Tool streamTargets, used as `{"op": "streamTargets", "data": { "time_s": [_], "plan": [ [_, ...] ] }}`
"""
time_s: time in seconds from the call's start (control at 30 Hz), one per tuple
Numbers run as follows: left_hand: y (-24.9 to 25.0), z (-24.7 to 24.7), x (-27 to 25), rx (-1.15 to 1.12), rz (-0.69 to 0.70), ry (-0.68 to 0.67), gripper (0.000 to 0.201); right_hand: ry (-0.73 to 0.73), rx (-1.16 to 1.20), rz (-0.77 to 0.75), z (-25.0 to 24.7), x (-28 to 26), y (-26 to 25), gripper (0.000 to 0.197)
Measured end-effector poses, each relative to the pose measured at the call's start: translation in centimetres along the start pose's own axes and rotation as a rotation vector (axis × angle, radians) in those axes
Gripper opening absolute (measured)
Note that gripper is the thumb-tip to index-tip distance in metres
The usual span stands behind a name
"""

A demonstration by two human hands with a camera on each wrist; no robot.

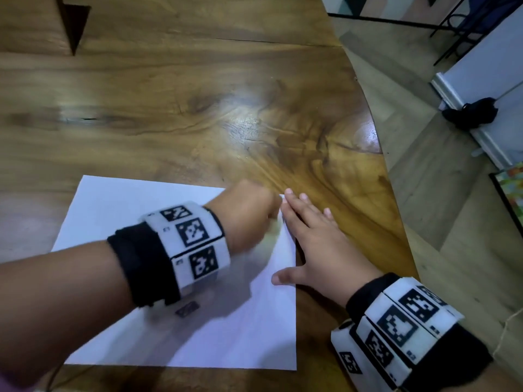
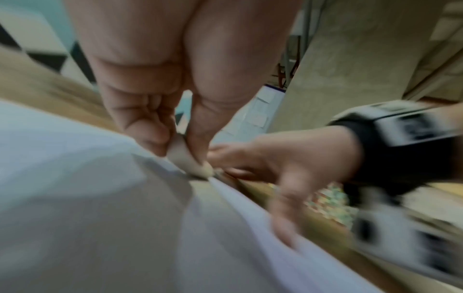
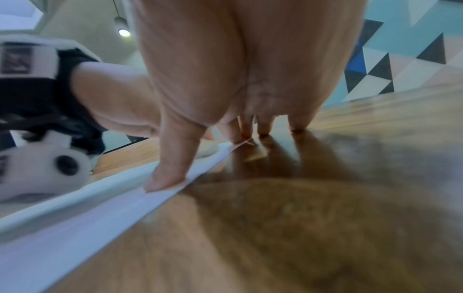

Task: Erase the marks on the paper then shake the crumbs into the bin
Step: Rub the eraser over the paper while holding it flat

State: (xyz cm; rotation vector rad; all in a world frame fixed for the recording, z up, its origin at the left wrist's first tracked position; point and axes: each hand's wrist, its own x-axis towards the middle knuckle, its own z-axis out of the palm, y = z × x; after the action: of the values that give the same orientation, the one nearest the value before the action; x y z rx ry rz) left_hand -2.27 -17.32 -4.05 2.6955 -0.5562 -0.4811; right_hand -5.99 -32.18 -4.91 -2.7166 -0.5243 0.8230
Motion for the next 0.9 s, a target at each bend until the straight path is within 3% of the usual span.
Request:
{"op": "streamTargets", "data": {
  "time_s": [0.07,0.1,0.23,0.3,0.5,0.7,0.8,0.9],
  "plan": [
    [-0.1,-0.5,1.3,0.000,-0.073,0.122,0.011,-0.005,0.001,0.001,0.0,0.0,0.0,0.118],
    [0.1,-0.4,1.2,0.003,-0.062,0.121,0.010,-0.006,0.002,0.000,0.0,0.0,-0.1,0.117],
    [1.2,1.1,-2.9,-0.013,0.148,-0.128,0.007,0.005,-0.005,-0.011,0.1,-0.1,0.0,0.118],
    [0.9,1.0,-3.6,-0.005,0.168,-0.158,0.010,-0.008,-0.023,-0.010,0.1,-0.1,0.0,0.122],
    [-0.1,-0.8,1.1,-0.060,0.001,0.082,0.011,-0.067,-0.088,-0.006,-0.1,-0.3,0.0,0.140],
    [-0.2,1.7,-5.4,-0.072,0.251,-0.119,0.011,-0.083,-0.104,-0.007,-0.1,-0.2,0.1,0.144],
    [-0.2,1.1,-4.1,-0.058,0.215,-0.110,0.011,-0.089,-0.113,-0.009,-0.1,-0.2,0.1,0.144],
    [0.1,0.1,-0.5,-0.043,0.077,0.038,0.014,-0.093,-0.116,-0.003,-0.2,-0.3,-0.1,0.145]
  ]
}}
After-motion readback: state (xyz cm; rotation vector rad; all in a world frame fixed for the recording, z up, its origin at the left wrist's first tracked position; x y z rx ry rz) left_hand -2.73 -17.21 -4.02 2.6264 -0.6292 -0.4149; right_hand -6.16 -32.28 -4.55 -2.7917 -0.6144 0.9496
